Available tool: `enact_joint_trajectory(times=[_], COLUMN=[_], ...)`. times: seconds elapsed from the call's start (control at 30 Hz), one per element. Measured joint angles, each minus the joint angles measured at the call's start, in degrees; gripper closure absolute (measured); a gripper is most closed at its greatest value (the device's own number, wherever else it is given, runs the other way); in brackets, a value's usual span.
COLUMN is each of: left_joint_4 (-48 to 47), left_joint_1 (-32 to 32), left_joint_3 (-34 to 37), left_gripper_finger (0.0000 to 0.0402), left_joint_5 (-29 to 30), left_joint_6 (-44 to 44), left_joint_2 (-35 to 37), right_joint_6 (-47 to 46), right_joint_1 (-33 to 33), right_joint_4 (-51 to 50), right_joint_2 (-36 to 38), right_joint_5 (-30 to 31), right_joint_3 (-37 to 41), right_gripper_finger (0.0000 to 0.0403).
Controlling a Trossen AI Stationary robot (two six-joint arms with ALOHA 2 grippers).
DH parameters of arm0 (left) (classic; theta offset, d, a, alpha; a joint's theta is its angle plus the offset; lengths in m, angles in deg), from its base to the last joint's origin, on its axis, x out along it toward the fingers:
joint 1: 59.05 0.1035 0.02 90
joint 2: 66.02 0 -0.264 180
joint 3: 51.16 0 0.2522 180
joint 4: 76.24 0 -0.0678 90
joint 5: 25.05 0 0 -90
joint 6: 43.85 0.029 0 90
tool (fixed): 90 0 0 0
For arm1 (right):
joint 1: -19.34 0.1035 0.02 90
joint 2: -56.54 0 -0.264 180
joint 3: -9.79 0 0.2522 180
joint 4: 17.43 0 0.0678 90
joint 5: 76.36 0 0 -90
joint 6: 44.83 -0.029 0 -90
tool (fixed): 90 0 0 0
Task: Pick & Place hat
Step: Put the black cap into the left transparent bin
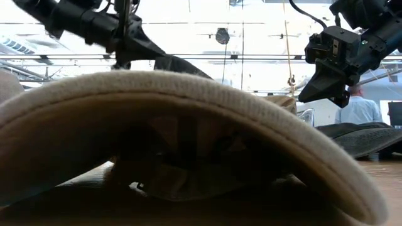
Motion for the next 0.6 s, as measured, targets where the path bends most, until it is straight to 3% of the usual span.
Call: enact_joint_trajectory(times=[0.17,0.27,0.6], left_joint_4=[-20.6,-27.8,-41.5], left_joint_1=[4.2,7.1,18.0], left_joint_3=[-13.3,-20.6,-37.9], left_gripper_finger=[0.0399,0.0399,0.0399], left_joint_5=[-2.6,-3.5,-5.6], left_joint_6=[7.9,13.3,27.5], left_joint_2=[-0.1,-0.6,-1.7], right_joint_6=[0.0,-0.1,-0.1], right_joint_1=[0.0,0.0,0.0], right_joint_4=[0.1,0.2,0.5], right_joint_2=[0.0,0.0,0.0], right_joint_5=[0.6,1.4,1.5], right_joint_3=[0.0,0.0,0.0], right_gripper_finger=[0.0403,0.0403,0.0403])
